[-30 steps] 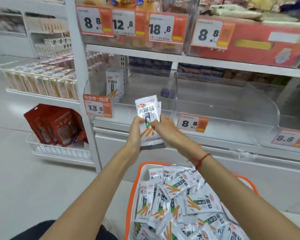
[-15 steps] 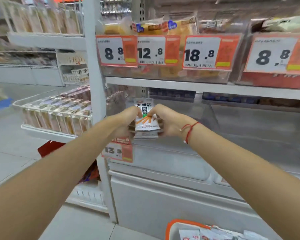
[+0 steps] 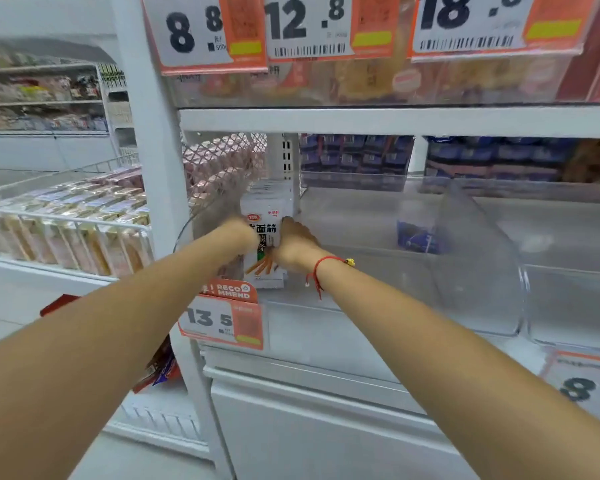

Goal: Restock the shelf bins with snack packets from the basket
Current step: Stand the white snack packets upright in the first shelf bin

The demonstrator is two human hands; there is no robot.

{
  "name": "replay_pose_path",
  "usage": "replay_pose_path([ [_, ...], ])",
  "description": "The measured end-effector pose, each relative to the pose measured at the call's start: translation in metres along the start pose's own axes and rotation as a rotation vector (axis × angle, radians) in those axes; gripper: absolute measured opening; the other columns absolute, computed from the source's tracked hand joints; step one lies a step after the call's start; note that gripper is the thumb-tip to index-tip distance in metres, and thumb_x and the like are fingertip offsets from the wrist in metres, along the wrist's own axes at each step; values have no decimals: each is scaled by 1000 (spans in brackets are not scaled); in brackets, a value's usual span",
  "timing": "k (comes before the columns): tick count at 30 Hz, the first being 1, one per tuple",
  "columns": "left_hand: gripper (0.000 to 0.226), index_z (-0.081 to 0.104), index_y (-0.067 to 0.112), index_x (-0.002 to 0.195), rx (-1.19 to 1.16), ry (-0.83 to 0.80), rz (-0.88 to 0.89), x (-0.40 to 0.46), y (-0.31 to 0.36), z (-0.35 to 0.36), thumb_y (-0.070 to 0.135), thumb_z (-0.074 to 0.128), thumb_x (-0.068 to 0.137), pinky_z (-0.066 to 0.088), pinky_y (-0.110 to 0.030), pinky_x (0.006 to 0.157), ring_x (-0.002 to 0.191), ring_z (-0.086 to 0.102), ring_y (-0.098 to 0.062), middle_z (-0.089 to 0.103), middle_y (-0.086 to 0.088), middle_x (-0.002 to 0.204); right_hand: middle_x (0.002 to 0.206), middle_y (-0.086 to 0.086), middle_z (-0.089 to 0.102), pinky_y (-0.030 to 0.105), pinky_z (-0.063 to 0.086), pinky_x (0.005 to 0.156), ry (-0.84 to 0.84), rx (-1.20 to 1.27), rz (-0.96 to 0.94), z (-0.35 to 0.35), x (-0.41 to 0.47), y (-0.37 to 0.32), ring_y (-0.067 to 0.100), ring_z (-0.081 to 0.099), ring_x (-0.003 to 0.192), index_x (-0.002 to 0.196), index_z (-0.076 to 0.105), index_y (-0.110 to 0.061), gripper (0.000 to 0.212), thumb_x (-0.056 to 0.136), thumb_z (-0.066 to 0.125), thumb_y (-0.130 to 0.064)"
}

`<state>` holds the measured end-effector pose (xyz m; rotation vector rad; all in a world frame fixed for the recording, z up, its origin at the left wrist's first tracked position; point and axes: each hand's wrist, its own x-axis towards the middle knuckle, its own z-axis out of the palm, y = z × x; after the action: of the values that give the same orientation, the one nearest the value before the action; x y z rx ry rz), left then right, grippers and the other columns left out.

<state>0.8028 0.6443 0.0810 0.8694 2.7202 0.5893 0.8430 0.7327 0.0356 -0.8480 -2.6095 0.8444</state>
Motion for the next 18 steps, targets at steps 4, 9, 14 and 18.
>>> replay_pose_path([
  [4, 25, 51, 6, 119, 642, 159, 114, -10, 11, -2, 13, 47, 95, 41, -31, 74, 104, 57, -27, 53, -7, 95, 120, 12, 55, 41, 54, 86, -2, 169, 50, 0, 3, 9, 33, 60, 105, 126, 42, -13, 53, 82, 70, -20],
  [9, 29, 54, 13, 121, 893, 202, 330, -12, 10, -6, 17, 53, 92, 45, -33, 82, 112, 55, -27, 58, -7, 119, 130, 13, 51, 37, 49, 96, -138, 462, 135, 3, -5, 5, 33, 57, 111, 134, 27, -8, 64, 84, 67, -14],
  [14, 39, 49, 23, 134, 1005, -66, 370, -10, -4, -14, 26, 41, 96, 41, -37, 98, 125, 40, -24, 43, -5, 133, 124, 20, 51, 34, 50, 96, -367, 646, 245, 0, -17, -8, 29, 58, 112, 134, 24, -3, 51, 90, 50, 3],
  [18, 47, 43, 40, 139, 1113, -197, 342, -5, -4, -12, 21, 38, 96, 35, -38, 107, 132, 35, -23, 36, 0, 143, 100, 11, 54, 38, 46, 100, -437, 585, 159, -3, -15, 5, 21, 56, 85, 148, -3, -13, 70, 95, 41, -2],
])
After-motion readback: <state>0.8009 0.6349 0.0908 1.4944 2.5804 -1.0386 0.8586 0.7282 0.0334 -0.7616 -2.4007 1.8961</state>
